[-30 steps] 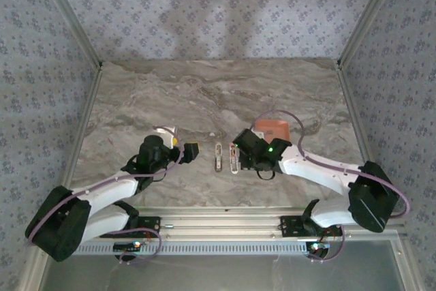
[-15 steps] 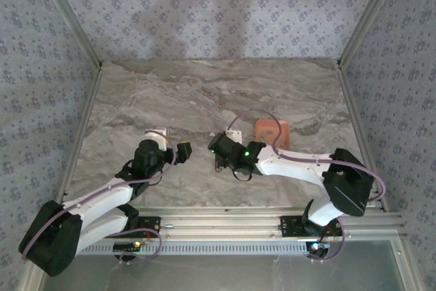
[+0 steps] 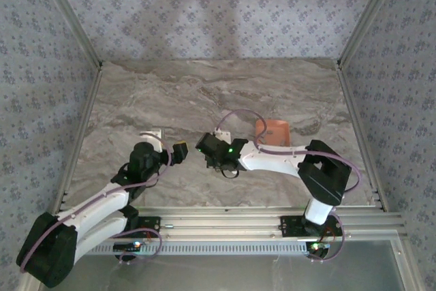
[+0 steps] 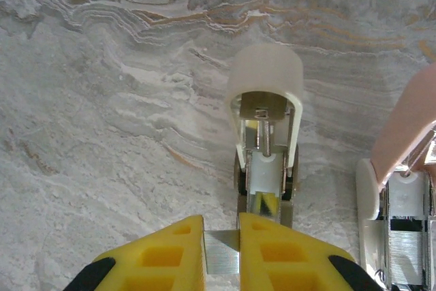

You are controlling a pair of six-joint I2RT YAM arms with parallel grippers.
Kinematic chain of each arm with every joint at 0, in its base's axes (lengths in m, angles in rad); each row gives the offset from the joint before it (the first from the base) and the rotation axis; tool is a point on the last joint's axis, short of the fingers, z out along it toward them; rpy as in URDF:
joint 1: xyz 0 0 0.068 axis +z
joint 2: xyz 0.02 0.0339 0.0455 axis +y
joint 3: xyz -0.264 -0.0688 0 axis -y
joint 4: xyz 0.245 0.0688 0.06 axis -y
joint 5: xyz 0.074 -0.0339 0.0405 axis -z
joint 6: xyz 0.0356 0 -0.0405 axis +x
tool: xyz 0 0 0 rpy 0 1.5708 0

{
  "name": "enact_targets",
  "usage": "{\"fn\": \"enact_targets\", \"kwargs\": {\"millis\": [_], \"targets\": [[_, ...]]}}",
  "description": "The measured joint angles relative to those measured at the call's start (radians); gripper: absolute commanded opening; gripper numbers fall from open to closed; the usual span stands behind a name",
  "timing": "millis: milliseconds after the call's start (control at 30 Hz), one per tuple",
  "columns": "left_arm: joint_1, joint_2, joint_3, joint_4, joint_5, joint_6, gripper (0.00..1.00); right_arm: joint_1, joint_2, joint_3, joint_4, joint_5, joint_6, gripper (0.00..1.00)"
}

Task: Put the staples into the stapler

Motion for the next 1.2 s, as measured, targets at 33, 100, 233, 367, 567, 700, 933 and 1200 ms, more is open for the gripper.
{"fn": "enact_targets", "kwargs": {"millis": [33, 100, 233, 367, 567, 700, 933, 1200], "targets": [[0.002, 0.000, 0.000, 0.000, 0.000, 0.000, 0.99, -0.003, 0.004, 0.001, -0.005, -0.004, 0.000, 0.16], [0.003, 0.000, -0.002, -0.002, 0.000, 0.001, 0.98, -0.008, 0.010, 0.004, -0.018, -0.010, 0.001, 0.16], [0.005, 0.000, -0.004, -0.005, 0.000, 0.001, 0.99, -0.012, 0.018, 0.015, -0.037, -0.012, 0.001, 0.16], [0.005, 0.000, -0.006, -0.008, 0.000, 0.003, 0.98, -0.016, 0.019, 0.022, -0.047, -0.015, 0.001, 0.16], [0.005, 0.000, -0.006, -0.008, 0.000, 0.004, 0.99, -0.021, 0.025, 0.022, -0.062, -0.016, 0.001, 0.16], [0.010, 0.000, -0.006, -0.008, 0.000, 0.008, 0.99, -0.025, 0.029, 0.022, -0.067, -0.019, 0.001, 0.16], [0.011, 0.000, -0.006, -0.008, 0.000, 0.014, 0.99, -0.029, 0.049, 0.034, -0.071, -0.030, 0.001, 0.16], [0.021, -0.013, -0.006, -0.011, -0.001, 0.034, 0.99, -0.030, 0.055, 0.038, -0.076, -0.037, 0.001, 0.16]]}}
